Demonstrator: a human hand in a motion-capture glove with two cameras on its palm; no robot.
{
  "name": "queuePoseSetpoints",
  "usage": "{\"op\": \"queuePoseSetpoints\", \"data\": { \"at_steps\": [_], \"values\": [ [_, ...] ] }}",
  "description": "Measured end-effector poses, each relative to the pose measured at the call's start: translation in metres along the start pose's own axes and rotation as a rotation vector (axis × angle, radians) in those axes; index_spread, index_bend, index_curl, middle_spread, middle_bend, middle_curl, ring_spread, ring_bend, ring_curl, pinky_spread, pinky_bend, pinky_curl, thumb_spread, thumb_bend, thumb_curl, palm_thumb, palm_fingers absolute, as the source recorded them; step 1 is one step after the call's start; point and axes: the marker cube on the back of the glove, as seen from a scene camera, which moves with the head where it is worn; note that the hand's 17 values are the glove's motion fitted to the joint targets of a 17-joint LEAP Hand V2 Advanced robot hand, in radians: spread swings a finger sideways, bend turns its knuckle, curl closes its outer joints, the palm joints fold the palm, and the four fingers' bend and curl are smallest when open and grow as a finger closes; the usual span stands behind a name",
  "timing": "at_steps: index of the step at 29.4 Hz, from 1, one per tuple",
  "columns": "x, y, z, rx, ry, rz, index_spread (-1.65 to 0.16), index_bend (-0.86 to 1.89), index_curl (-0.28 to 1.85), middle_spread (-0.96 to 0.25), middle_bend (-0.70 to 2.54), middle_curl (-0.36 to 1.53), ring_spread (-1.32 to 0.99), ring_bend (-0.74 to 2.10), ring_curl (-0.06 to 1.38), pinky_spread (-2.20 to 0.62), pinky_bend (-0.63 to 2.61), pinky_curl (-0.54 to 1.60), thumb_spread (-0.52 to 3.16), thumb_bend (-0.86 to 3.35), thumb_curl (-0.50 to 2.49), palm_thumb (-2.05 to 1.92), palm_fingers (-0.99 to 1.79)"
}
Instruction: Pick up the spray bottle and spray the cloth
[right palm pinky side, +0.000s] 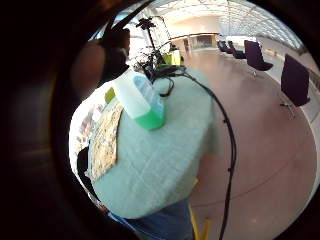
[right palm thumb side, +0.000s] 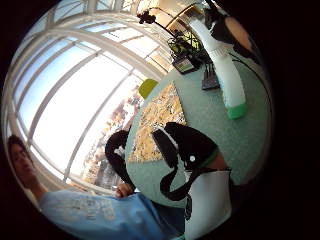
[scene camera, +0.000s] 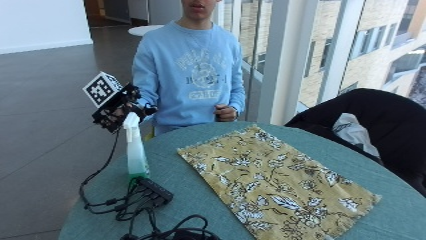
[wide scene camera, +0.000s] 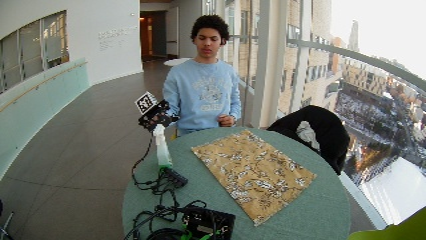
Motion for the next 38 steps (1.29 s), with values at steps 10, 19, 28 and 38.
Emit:
{"op": "queuePoseSetpoints", "data": {
  "at_steps": [10,19,28,38],
  "values": [
    [0.028,-0.034,0.055,-0.163,-0.29,0.17,-0.32,0.08,0.25,-0.06,0.24,0.38,-0.03,0.32,0.33,0.16,0.29,0.35,1.05,-0.02,0.27,0.58,0.63],
    [0.04,-0.052,0.086,-0.205,-0.436,0.233,-0.32,0.12,0.24,-0.06,0.21,0.38,-0.04,0.33,0.33,0.15,0.34,0.36,1.03,-0.02,0.28,0.61,0.66],
    [0.042,-0.062,0.1,-0.098,-0.477,0.254,-0.32,0.21,0.29,-0.06,0.18,0.37,-0.04,0.32,0.33,0.13,0.32,0.36,1.01,0.03,0.32,0.74,0.78],
    [0.022,-0.067,0.095,-0.083,-0.473,0.153,-0.3,0.16,0.32,-0.1,0.17,0.38,-0.07,0.42,0.36,0.09,0.26,0.34,0.86,0.08,0.44,0.97,1.04]
  ]
}}
